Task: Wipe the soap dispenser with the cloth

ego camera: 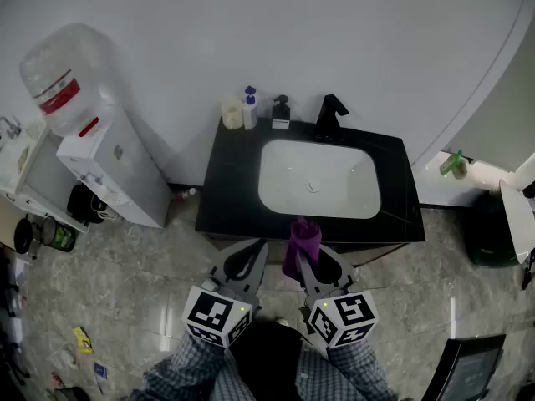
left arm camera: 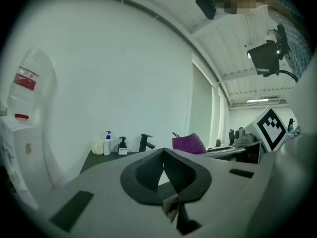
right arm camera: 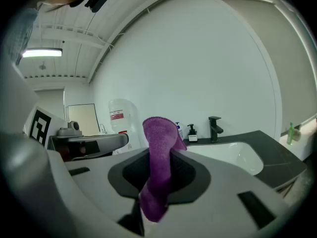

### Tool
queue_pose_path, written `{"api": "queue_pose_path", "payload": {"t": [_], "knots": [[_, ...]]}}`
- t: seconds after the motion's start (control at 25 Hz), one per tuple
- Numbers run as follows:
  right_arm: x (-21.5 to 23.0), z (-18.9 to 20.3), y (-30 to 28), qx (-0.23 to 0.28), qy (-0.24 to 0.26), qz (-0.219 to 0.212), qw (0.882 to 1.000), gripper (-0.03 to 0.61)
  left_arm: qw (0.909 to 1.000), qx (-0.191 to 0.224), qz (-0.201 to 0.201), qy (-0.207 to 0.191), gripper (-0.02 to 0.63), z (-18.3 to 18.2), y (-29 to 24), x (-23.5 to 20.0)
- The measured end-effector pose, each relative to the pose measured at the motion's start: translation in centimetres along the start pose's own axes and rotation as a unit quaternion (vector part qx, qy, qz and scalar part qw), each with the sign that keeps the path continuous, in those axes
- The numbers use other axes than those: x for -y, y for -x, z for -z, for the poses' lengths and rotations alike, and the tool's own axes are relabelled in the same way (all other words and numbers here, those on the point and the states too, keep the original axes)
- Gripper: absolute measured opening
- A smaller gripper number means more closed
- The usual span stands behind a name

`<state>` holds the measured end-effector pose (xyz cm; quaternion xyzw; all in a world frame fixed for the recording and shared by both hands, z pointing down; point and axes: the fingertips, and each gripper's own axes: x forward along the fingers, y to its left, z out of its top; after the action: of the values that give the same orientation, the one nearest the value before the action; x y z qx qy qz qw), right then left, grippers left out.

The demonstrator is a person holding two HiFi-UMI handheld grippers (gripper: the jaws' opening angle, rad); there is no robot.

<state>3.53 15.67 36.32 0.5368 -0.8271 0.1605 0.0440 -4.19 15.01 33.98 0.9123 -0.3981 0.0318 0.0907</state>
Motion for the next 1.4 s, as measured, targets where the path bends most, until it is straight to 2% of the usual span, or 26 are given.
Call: {"api": "queue_pose_path", "payload": {"t": [0.8,1.4], "knots": [[0.5,-0.1,0.0,0.004,-0.008,-0.004,1.000,0.087,1.0000,-0.002,-0.006,0.001,0.011,0.2,-0.3,0.1],[2.2,-0.5,1.5,0.008,-0.008,-0.018,1.000,0.087,0.9995,0.005,-0.031,0.002,0.011,-0.3,-0.4,1.9]]}}
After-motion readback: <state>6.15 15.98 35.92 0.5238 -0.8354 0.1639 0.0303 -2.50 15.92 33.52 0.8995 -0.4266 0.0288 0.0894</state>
